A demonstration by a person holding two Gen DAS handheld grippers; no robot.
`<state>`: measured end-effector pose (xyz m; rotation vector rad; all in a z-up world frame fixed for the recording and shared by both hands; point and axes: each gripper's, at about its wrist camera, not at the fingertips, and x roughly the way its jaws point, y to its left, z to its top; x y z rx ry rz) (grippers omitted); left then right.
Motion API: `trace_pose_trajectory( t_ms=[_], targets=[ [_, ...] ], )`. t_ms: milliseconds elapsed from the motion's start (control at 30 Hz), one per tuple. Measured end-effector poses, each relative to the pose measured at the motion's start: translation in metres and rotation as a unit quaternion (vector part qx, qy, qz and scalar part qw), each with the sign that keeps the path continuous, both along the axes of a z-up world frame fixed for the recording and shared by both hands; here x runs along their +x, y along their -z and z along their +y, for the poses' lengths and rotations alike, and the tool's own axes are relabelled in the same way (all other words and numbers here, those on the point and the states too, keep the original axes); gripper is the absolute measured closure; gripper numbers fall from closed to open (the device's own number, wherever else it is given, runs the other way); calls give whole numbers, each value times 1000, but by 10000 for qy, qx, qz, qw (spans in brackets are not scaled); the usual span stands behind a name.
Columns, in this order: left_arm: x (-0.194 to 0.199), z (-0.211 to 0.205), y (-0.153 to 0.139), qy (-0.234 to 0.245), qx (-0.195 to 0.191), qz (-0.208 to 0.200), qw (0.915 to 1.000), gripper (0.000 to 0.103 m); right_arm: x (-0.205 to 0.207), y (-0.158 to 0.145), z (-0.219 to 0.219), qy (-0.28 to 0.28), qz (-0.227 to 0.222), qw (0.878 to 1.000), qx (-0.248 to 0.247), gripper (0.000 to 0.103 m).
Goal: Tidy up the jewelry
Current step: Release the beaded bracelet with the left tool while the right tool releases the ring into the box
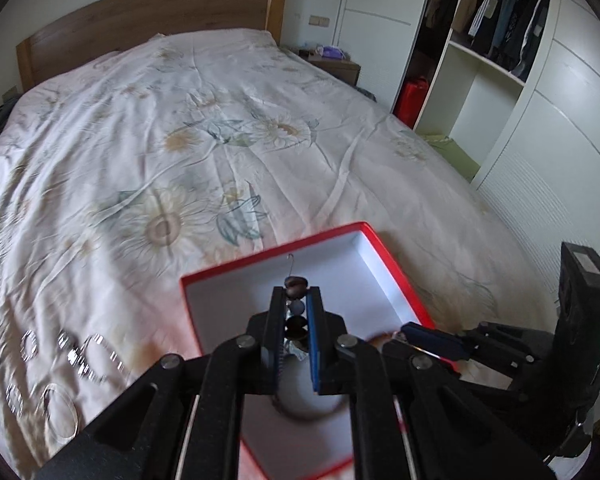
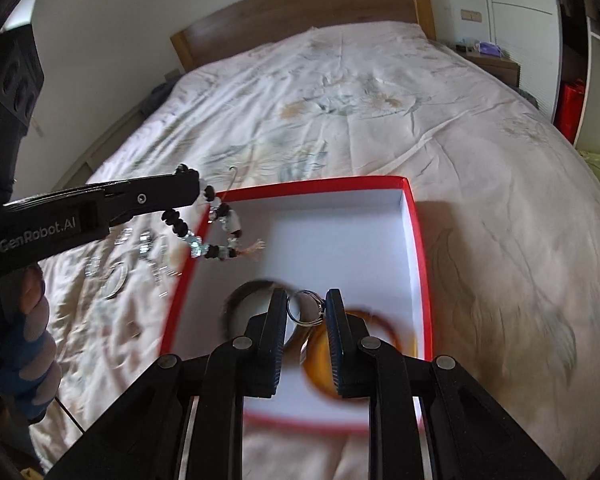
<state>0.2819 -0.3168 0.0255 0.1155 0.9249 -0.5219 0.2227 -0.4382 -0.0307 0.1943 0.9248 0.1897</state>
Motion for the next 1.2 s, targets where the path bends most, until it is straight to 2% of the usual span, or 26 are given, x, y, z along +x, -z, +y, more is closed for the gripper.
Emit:
trace_pose_trajectory(
  t_ms=[233, 467, 667, 900, 967, 1033, 1200],
  targets=[
    [41, -13, 44, 10, 45, 281, 9996, 94, 44, 28, -7, -43, 238, 9995, -182, 83],
    [48, -14, 77, -26, 149, 546, 9984, 94, 52, 45, -4, -154, 477, 9973, -532, 83],
    [51, -12, 89, -79, 226, 737, 9970, 94, 51, 51, -3, -193, 513, 9954, -792, 83],
    [57, -4, 93, -264, 143, 1023, 9943, 92, 48, 50, 0, -242, 602, 9927, -1018, 80],
    [56, -2, 90, -278, 99, 1047, 9941, 88, 43, 47, -2, -207, 610, 9928, -1013, 77],
    [52, 1, 83, -292, 83, 994, 9946, 80, 36, 40, -3, -164, 588, 9929, -1020, 76],
    [30, 12, 51, -305, 17, 716, 9970, 80, 11, 13, -5, -13, 445, 9943, -972, 76]
  ],
)
